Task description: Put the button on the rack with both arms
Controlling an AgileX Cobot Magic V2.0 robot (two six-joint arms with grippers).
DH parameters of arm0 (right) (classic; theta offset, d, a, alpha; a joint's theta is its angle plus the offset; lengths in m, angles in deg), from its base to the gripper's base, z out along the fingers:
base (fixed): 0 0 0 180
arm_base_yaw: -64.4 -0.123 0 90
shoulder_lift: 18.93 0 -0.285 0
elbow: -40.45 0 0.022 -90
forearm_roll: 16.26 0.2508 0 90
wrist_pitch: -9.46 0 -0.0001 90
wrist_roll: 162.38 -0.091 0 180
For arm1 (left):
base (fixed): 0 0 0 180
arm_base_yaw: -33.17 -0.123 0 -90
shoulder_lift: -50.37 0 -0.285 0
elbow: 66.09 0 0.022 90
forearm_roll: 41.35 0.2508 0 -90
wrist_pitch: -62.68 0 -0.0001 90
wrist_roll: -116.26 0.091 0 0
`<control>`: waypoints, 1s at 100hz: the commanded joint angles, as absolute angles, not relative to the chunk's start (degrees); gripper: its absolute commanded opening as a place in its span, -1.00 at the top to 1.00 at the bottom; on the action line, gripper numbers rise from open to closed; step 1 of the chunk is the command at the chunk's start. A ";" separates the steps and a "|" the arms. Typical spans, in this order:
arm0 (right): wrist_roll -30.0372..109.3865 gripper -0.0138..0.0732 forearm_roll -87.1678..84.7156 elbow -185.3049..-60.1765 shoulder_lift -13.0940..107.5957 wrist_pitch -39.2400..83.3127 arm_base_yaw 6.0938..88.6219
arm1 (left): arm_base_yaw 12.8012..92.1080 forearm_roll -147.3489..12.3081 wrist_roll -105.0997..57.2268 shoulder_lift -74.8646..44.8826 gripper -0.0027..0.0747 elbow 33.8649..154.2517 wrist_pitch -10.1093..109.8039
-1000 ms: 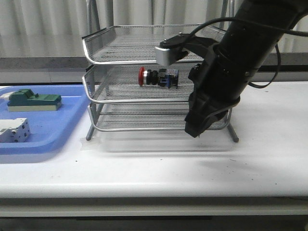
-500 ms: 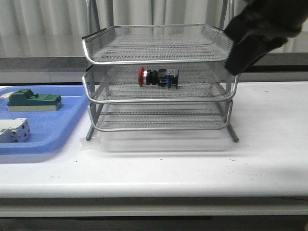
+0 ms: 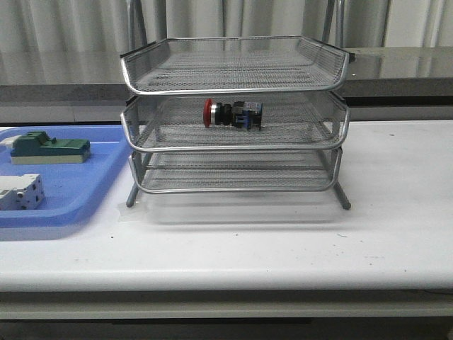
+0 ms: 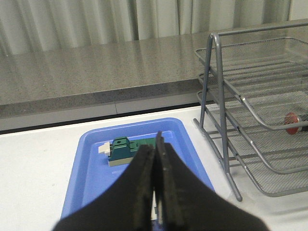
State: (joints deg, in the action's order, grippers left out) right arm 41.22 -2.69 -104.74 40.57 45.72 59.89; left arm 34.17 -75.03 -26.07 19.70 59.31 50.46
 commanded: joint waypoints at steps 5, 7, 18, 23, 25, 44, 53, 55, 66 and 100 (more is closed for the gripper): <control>38.93 0.82 -2.48 -102.54 31.88 43.02 62.66 | 34.10 -76.12 -26.64 19.44 0.98 60.92 54.36; 38.68 0.82 -2.48 -101.90 30.53 43.02 63.01 | 34.10 -76.12 -26.64 19.44 0.98 60.92 54.36; 37.28 0.82 -2.43 -99.01 23.30 43.13 64.17 | 34.10 -76.12 -26.64 19.44 0.98 60.92 54.36; 37.27 0.82 -2.44 -97.96 20.45 43.13 64.56 | 34.10 -76.12 -26.64 19.44 0.98 60.92 54.36; 37.27 0.82 -2.51 -97.59 19.32 43.13 64.62 | 34.10 -76.12 -26.64 19.44 0.98 60.92 54.36; 37.27 0.82 -2.51 -96.43 12.77 43.70 64.82 | 34.10 -76.12 -26.64 19.44 0.98 60.92 54.36; 37.27 0.82 -2.51 -96.43 11.95 44.06 64.82 | 34.10 -76.12 -26.64 19.44 0.98 60.92 54.36; 37.27 0.82 -2.45 -96.43 11.95 44.06 64.82 | 34.10 -76.12 -26.64 19.44 0.98 60.92 54.36; 37.27 0.82 -2.46 -96.43 12.05 44.06 64.82 | 34.10 -76.12 -26.64 19.44 0.98 60.92 54.36; 37.27 0.82 -2.41 -96.43 12.05 44.06 64.82 | 34.10 -76.12 -26.64 19.44 0.98 60.92 54.36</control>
State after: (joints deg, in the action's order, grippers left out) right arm 37.43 -2.80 -95.02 11.59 47.67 64.46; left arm 34.17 -75.03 -26.07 19.70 59.31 50.46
